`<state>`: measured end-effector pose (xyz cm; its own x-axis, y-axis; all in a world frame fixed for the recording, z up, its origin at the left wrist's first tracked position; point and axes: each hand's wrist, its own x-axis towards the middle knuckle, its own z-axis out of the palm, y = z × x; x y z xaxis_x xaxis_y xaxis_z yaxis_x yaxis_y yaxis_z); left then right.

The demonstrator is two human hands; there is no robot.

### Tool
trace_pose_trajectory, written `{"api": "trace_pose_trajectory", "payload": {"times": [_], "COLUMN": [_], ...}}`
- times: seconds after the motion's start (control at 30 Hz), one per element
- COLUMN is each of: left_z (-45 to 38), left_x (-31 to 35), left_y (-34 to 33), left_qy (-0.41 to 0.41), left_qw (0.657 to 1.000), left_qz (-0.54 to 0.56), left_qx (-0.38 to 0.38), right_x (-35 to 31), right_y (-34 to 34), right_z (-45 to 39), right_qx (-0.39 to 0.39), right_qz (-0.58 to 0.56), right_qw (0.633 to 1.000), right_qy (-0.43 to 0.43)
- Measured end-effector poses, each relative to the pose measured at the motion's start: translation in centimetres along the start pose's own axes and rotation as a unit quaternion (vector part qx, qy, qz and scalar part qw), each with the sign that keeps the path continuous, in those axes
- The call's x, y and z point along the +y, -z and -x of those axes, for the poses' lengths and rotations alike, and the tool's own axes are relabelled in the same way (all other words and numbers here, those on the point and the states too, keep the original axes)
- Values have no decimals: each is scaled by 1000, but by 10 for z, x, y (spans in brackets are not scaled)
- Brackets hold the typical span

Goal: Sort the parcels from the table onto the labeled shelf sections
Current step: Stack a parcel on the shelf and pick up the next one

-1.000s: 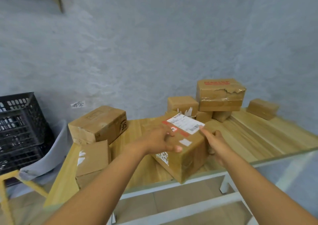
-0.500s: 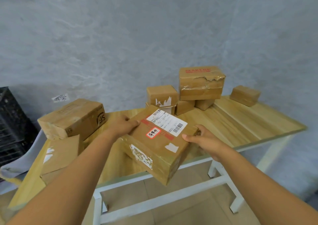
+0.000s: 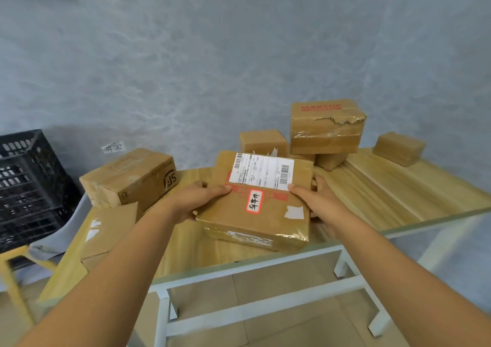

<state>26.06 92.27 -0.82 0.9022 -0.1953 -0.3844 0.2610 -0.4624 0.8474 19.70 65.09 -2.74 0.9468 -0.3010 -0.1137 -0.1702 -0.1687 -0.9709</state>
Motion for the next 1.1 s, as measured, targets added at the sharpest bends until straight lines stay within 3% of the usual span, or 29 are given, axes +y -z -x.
{"api": "trace_pose_trajectory", "payload": {"times": [0.2, 0.47, 0.87, 1.1], "left_z": [3, -1, 1, 0], "left_x": [9, 17, 28, 43], "left_y": [3, -1, -22, -56], "left_qy": [-76, -98, -144, -160], "left_qw": [997, 989, 986, 984], "left_qz": [26, 107, 75, 79], "left_qx": [-7, 11, 32, 8], "right_x": [-17, -20, -14, -5], "right_y": [0, -1, 23, 66], "right_z": [1, 3, 2, 8], "right_qx": [35, 33, 49, 80], "right_qz": [-37, -55, -124, -84], "right_qw": [996, 994, 989, 992], "right_qy": [75, 86, 64, 58]}}
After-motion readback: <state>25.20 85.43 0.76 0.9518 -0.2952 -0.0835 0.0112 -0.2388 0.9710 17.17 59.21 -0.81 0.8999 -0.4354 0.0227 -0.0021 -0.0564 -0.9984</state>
